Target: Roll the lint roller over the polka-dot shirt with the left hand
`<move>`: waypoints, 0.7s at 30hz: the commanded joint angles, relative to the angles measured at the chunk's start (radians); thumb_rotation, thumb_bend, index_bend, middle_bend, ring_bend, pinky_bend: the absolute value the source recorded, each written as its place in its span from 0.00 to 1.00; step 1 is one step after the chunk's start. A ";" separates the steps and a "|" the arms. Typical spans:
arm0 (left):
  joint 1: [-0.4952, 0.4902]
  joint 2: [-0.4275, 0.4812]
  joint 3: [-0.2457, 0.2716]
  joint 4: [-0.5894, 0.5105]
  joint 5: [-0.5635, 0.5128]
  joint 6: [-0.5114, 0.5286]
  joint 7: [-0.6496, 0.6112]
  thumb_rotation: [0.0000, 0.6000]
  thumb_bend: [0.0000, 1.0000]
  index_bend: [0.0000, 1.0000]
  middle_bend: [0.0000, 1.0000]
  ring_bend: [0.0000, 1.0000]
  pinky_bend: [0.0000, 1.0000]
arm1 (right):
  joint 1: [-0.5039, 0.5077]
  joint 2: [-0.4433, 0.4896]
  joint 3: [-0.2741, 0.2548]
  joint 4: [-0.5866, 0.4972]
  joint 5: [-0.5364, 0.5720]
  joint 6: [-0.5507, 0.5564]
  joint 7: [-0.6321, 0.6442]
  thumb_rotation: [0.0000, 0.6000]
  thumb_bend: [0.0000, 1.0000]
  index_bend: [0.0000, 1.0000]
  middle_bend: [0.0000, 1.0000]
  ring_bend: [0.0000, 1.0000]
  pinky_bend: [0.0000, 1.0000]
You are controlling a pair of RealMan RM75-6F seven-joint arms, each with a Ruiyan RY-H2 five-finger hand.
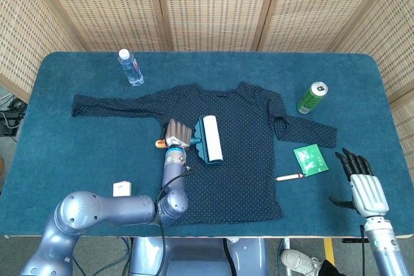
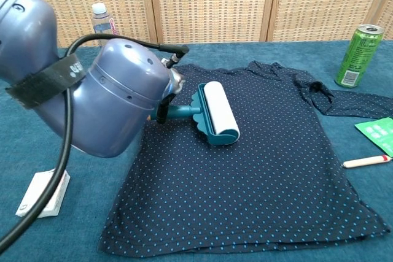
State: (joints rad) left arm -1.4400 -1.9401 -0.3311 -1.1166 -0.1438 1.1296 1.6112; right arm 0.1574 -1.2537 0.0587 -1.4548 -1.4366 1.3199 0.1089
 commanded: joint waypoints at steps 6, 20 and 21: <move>0.043 0.014 0.003 -0.017 0.026 0.003 0.007 1.00 0.77 0.89 0.90 0.76 0.73 | 0.001 -0.002 -0.001 0.001 0.001 -0.002 -0.005 1.00 0.01 0.00 0.00 0.00 0.00; 0.255 0.262 0.119 -0.277 0.168 0.003 -0.140 1.00 0.77 0.89 0.90 0.76 0.72 | -0.004 -0.006 -0.016 -0.025 -0.032 0.023 -0.045 1.00 0.01 0.00 0.00 0.00 0.00; 0.278 0.291 0.133 -0.297 0.184 0.002 -0.165 1.00 0.77 0.89 0.90 0.76 0.72 | -0.005 -0.006 -0.019 -0.029 -0.038 0.027 -0.052 1.00 0.01 0.00 0.00 0.00 0.00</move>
State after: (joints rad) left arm -1.1976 -1.6947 -0.2290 -1.3739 0.0056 1.1367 1.4877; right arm 0.1535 -1.2593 0.0423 -1.4803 -1.4709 1.3432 0.0616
